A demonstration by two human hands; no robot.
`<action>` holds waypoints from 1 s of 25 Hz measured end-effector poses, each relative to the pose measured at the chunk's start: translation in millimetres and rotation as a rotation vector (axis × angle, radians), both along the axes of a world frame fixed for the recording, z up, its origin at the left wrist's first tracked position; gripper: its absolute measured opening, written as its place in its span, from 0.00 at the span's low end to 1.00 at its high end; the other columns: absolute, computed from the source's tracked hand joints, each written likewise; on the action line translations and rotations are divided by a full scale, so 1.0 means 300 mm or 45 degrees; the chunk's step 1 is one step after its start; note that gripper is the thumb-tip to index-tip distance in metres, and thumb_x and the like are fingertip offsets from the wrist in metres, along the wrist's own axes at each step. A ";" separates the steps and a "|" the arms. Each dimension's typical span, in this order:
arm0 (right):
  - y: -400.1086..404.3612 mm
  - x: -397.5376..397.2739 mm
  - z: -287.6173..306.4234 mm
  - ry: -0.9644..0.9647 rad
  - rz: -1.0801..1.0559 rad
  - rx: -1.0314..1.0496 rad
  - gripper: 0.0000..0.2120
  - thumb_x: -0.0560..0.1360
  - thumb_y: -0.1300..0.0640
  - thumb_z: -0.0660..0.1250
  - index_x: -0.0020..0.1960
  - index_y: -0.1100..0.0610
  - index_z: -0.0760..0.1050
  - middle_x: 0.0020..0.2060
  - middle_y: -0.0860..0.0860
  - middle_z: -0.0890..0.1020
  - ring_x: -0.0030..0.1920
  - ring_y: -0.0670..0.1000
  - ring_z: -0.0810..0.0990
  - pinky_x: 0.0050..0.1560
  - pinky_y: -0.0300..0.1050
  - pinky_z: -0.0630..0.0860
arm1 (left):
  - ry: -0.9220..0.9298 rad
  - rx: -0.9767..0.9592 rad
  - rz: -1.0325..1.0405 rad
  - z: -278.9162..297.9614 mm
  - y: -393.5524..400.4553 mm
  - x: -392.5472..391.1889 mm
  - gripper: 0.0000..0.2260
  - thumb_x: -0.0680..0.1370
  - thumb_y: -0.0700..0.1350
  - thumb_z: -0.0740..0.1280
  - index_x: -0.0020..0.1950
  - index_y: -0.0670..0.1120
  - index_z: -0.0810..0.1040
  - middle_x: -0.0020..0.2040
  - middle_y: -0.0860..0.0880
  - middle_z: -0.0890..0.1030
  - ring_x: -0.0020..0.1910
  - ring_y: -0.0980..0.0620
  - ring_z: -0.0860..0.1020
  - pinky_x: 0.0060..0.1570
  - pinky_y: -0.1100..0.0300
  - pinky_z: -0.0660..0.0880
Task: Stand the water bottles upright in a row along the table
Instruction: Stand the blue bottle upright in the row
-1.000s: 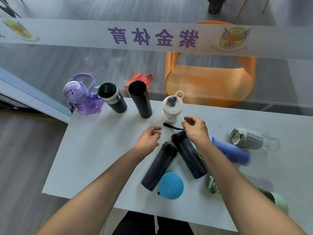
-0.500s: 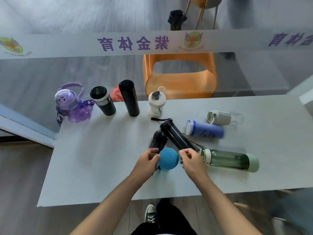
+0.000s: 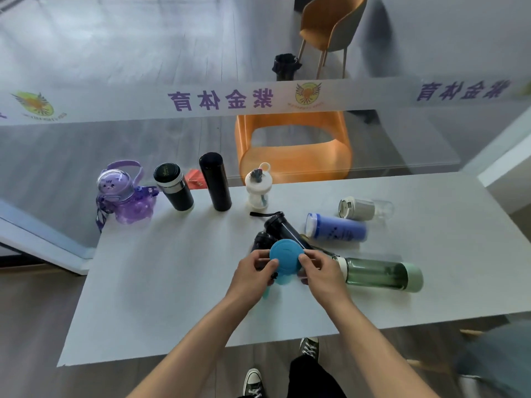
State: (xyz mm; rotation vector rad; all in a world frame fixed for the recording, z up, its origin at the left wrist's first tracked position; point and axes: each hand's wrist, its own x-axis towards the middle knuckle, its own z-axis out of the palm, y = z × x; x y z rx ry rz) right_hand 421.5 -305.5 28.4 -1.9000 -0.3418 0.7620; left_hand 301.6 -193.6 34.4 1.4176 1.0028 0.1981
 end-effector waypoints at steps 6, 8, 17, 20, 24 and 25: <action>0.115 0.261 0.029 -0.023 -0.008 0.073 0.03 0.77 0.51 0.68 0.46 0.46 0.81 0.45 0.50 0.87 0.49 0.52 0.86 0.57 0.57 0.81 | -0.169 -0.056 0.006 0.090 0.073 0.238 0.14 0.84 0.41 0.55 0.66 0.49 0.75 0.53 0.53 0.82 0.49 0.59 0.82 0.46 0.66 0.79; 0.169 0.380 0.024 0.028 0.038 0.060 0.03 0.77 0.50 0.68 0.46 0.46 0.81 0.46 0.49 0.87 0.50 0.52 0.86 0.57 0.60 0.81 | -0.177 -0.082 0.060 0.106 0.106 0.334 0.15 0.84 0.39 0.53 0.65 0.48 0.75 0.51 0.52 0.83 0.44 0.62 0.83 0.41 0.68 0.78; 0.416 0.773 -0.040 0.259 0.286 -0.054 0.12 0.79 0.57 0.64 0.59 0.59 0.80 0.52 0.58 0.84 0.57 0.58 0.83 0.61 0.58 0.80 | -0.020 -0.282 0.365 0.039 0.294 0.714 0.12 0.81 0.35 0.54 0.58 0.45 0.73 0.47 0.45 0.80 0.45 0.48 0.79 0.47 0.54 0.76; 0.481 0.845 -0.067 0.320 0.339 -0.088 0.12 0.80 0.57 0.63 0.60 0.59 0.79 0.55 0.60 0.84 0.58 0.58 0.82 0.60 0.57 0.80 | -0.001 -0.297 0.410 0.000 0.348 0.768 0.15 0.81 0.34 0.54 0.64 0.44 0.73 0.51 0.44 0.80 0.47 0.47 0.79 0.44 0.56 0.78; 0.514 0.889 -0.101 0.304 0.319 -0.076 0.12 0.80 0.58 0.62 0.62 0.58 0.79 0.56 0.58 0.83 0.59 0.58 0.82 0.61 0.58 0.80 | 0.014 -0.289 0.413 -0.037 0.371 0.816 0.16 0.81 0.34 0.53 0.65 0.44 0.73 0.53 0.44 0.80 0.50 0.46 0.79 0.53 0.50 0.77; 0.517 0.893 -0.107 0.305 0.321 -0.079 0.12 0.80 0.58 0.63 0.62 0.58 0.79 0.56 0.58 0.83 0.59 0.58 0.82 0.61 0.58 0.79 | 0.010 -0.292 0.418 -0.041 0.372 0.826 0.16 0.80 0.33 0.53 0.64 0.44 0.73 0.53 0.44 0.79 0.50 0.47 0.79 0.53 0.50 0.77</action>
